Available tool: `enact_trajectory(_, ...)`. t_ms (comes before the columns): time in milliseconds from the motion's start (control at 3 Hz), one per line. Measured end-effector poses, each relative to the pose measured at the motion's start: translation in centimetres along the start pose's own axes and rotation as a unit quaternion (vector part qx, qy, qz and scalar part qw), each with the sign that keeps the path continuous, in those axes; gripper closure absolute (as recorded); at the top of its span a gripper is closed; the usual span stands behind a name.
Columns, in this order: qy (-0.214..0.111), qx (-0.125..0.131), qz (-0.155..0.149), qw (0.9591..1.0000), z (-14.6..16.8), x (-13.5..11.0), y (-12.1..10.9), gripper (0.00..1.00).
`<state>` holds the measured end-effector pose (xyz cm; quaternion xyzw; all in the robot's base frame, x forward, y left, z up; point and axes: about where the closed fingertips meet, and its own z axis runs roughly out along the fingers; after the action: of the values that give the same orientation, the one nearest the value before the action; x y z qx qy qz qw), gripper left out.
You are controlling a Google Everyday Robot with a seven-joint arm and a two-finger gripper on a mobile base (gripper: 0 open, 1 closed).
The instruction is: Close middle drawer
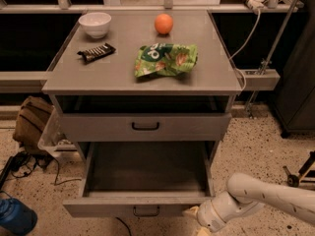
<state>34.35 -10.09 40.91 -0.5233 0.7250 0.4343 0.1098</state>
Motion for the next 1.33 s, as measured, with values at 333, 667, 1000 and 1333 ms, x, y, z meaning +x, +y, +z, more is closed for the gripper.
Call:
enact_trajectory(333, -0.003, 0.069, -0.010, 0.9975, 0.0, -0.4, -2.2, 0.00)
enact_trajectory(667, -0.006, 0.110, -0.014, 0.9938, -0.5, -1.4, -4.4, 0.00)
enact_trajectory(1000, -0.006, 0.110, -0.014, 0.9938, -0.5, -1.4, -4.4, 0.00)
enact_trajectory(1333, -0.017, 0.105, -0.026, 0.9940, -0.9, -2.9, -6.2, 0.00)
